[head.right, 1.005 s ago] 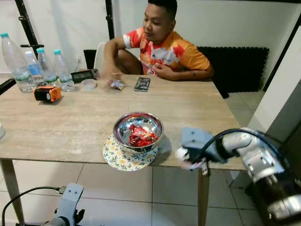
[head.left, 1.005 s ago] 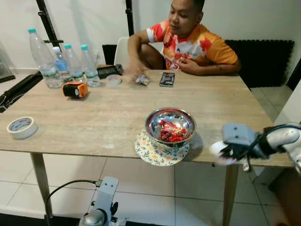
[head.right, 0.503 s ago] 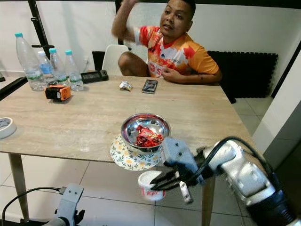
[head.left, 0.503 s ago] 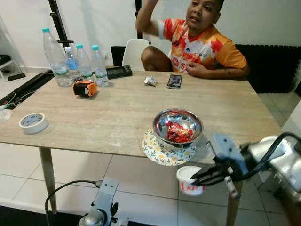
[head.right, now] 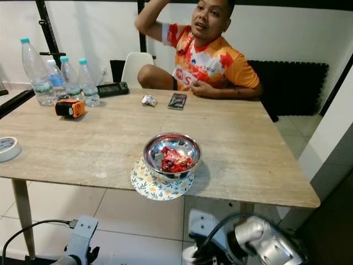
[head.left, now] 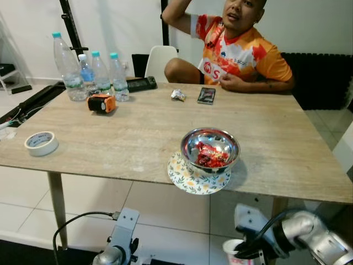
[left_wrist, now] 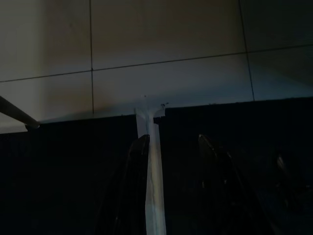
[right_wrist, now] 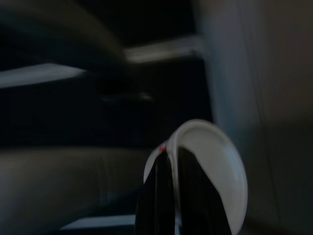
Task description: Restocking fridge
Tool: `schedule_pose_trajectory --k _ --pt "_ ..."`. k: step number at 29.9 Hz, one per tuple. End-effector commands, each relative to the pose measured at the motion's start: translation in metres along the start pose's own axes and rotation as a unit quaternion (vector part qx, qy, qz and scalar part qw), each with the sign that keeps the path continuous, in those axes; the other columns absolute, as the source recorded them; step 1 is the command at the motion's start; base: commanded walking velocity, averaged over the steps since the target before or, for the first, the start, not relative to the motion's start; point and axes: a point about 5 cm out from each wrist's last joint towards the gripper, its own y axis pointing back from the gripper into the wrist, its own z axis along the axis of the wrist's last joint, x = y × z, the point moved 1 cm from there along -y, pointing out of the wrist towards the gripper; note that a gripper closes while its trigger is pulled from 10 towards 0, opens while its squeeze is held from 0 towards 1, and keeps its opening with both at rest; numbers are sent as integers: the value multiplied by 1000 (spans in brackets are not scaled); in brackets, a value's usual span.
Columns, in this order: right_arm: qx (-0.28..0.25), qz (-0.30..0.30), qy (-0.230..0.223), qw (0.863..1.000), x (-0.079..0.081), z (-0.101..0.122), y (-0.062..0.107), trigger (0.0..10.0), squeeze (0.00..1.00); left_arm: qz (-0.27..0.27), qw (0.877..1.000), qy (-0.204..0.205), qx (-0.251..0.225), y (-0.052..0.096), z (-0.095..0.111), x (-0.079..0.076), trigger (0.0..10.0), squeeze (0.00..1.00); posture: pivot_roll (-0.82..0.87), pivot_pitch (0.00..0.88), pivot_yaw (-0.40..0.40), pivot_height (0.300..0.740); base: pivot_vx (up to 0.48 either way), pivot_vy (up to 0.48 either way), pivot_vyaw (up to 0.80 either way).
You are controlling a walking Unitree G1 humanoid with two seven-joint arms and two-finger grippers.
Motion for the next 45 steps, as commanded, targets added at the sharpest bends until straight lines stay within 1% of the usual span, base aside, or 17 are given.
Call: schedule_pose_trajectory --k 1,3,5,6,7,9,14,15,16,17,19,21,23,25,26,30,45 --pt "22 -47 -4 999 -6 -12 -6 0 0 2 1000 -3 5 1 -2 2 10000 0 -15 0 1 740 0 0 0" --pt "29 -67 -17 997 -8 -19 -10 0 0 2 1000 -3 4 1 -2 1 10000 0 -15 0 1 740 0 0 0" --pt "40 -125 -55 990 -11 -35 -19 0 0 3 1000 -1 2 0 -1 0 10000 0 -12 0 -6 740 0 0 0" --pt "40 -125 -55 990 -11 -35 -19 0 0 3 1000 -1 2 0 -1 0 10000 0 -12 0 -6 740 0 0 0" --pt "47 -177 -103 978 -9 -51 -27 0 0 7 1000 6 0 0 -1 0 10000 0 -14 0 -6 740 0 0 0" --pt "49 -192 -119 973 -7 -56 -29 0 0 9 1000 9 -1 0 -1 1 10000 0 -14 0 -6 740 0 0 0" --pt "46 -286 -213 933 2 -79 -42 0 0 28 998 52 -4 0 -2 3 10000 0 -21 0 -2 740 0 0 0" --pt "46 -286 -213 933 2 -79 -42 0 0 28 998 52 -4 0 -2 3 10000 0 -21 0 -2 740 0 0 0" --pt "36 -301 -237 923 3 -81 -43 0 0 32 998 57 -7 0 -1 3 10000 0 -24 0 -1 740 0 0 0" --pt "36 -301 -237 923 3 -81 -43 0 0 32 998 57 -7 0 -1 3 10000 0 -24 0 -1 740 0 0 0" --pt "12 -324 -297 898 7 -83 -48 0 0 38 997 61 -15 0 0 3 10000 0 -25 0 -1 740 0 0 0" --pt "12 -324 -297 898 7 -83 -48 0 0 38 997 61 -15 0 0 3 10000 0 -25 0 -1 740 0 0 0" --pt "-4 -334 -343 878 12 -85 -52 0 0 46 996 79 -23 0 2 3 10000 0 -25 0 0 740 0 0 0" --pt "-15 -338 -367 867 14 -85 -54 0 0 53 994 94 -29 0 4 4 10000 0 -24 0 -1 740 0 0 0" --pt "-15 -338 -367 867 14 -85 -54 0 0 53 994 94 -29 0 4 4 10000 0 -24 0 -1 740 0 0 0" --pt "-24 -356 -387 850 13 -84 -56 0 0 54 994 93 -26 0 3 5 10000 0 -23 0 -2 740 0 0 0" --pt "-29 -374 -391 841 10 -85 -54 0 0 43 995 85 -18 -1 1 0 10000 0 -24 0 -4 740 0 0 0"
